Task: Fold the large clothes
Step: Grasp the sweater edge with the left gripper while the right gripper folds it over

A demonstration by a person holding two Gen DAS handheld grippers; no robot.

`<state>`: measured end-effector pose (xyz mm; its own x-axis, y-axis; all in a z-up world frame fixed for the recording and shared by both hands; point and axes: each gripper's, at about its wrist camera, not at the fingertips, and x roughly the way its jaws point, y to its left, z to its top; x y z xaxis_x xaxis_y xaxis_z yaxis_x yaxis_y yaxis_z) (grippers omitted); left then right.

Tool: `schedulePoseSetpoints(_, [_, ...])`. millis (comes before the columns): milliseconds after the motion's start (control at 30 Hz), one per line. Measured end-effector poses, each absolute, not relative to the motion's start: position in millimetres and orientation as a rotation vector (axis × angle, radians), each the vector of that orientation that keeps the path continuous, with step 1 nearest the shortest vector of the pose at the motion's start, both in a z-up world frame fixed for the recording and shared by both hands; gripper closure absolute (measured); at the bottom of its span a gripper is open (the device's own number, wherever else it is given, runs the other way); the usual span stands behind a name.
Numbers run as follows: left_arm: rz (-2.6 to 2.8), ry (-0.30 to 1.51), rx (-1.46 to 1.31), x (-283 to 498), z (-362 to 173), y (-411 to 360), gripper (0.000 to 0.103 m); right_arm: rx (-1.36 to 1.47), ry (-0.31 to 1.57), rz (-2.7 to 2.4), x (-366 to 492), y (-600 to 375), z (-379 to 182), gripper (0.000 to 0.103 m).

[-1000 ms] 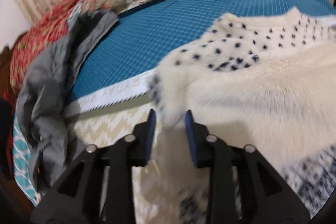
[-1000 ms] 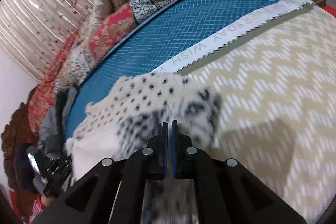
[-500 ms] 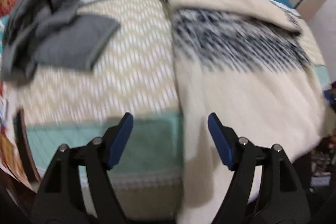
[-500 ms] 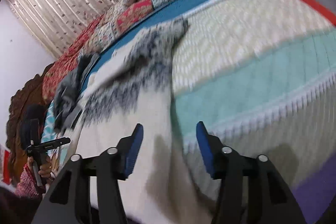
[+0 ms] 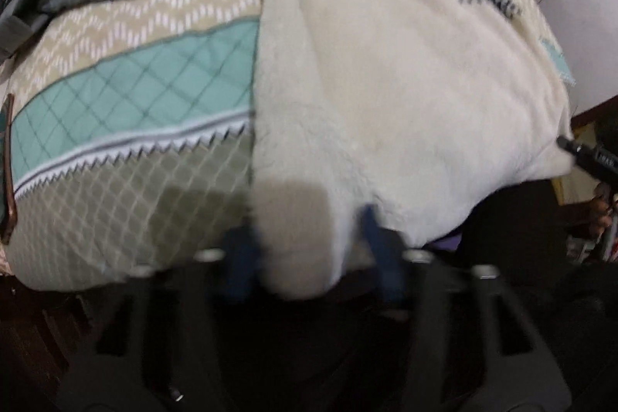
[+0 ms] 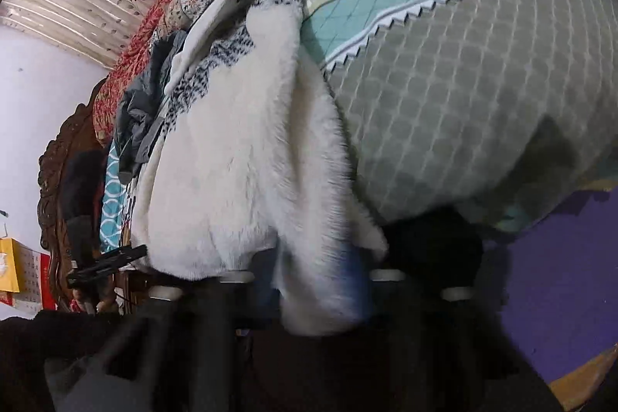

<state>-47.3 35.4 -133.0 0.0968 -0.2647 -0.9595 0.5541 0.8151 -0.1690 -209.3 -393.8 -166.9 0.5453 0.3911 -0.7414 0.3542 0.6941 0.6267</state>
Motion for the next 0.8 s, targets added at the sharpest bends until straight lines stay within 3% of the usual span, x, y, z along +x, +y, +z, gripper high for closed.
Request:
schedulePoseSetpoints(67, [-0.631,1.36,0.218,-47.6,-132.7,43.0,0.089,0.837,1.02,0.011,-215.9,-393.5,-160.0,0.012])
schedulePoseSetpoints(200, [-0.663,1.326,0.138,-49.2,-115.8,57.0,0.093,0.852,0.957,-0.026,-231.4,-402.1,-139.5,0.012])
schedulePoseSetpoints(467, [-0.657,1.358,0.099,-52.7,-119.7,72.2,0.093,0.854,1.035,-0.045,-240.9,-401.5,-145.6,0.012])
schedulePoseSetpoints(800, [-0.777,1.312,-0.472,12.4,-56.8,92.8,0.094,1.03,0.751,0.094,-202.0,-432.7,-83.0,0.012])
